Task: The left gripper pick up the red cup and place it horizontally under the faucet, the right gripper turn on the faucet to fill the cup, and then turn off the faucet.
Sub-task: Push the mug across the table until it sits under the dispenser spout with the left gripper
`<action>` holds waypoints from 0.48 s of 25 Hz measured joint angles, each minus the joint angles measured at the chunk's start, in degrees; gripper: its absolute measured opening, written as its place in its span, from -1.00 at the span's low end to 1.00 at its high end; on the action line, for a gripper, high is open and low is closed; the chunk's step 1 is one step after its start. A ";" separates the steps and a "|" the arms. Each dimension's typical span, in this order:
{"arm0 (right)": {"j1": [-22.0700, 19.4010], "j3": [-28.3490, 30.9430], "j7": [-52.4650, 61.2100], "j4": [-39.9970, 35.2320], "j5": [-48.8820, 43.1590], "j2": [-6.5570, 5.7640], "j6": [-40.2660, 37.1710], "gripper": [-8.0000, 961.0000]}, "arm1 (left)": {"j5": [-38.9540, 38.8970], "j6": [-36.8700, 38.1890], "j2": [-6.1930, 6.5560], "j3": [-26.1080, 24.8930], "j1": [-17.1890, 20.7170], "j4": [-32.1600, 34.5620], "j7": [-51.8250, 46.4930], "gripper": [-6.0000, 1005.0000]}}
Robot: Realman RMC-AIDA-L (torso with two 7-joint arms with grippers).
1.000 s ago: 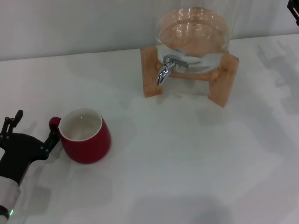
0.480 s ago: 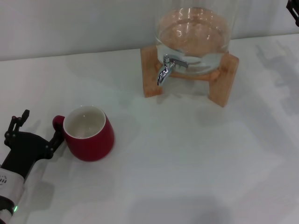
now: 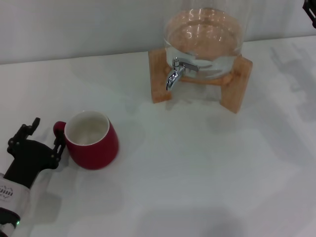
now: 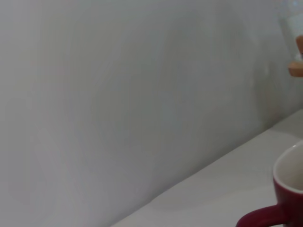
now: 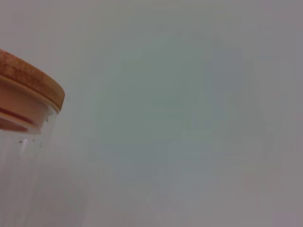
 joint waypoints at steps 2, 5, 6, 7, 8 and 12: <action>-0.09 0.00 0.00 0.00 0.00 0.00 -0.01 0.38 | 0.06 -0.02 -0.01 0.01 0.03 0.14 0.28 0.34; -0.26 0.01 0.00 0.00 0.00 0.00 -0.03 0.38 | 0.08 0.00 -0.01 -0.13 0.03 0.14 0.31 0.10; -0.34 0.01 0.00 0.00 0.00 0.00 -0.03 0.38 | 0.08 0.02 -0.01 -0.19 0.01 0.13 0.32 0.04; -0.40 0.01 0.00 0.00 0.00 0.00 -0.03 0.38 | 0.05 0.02 -0.01 -0.20 -0.01 0.12 0.32 -0.03; -0.44 0.01 0.00 0.00 0.00 0.00 -0.03 0.38 | 0.03 0.03 -0.01 -0.23 -0.03 0.13 0.32 -0.09; -0.59 0.01 0.00 0.00 0.04 0.00 -0.03 0.38 | -0.03 0.40 0.00 -0.32 -0.07 0.23 0.29 -0.34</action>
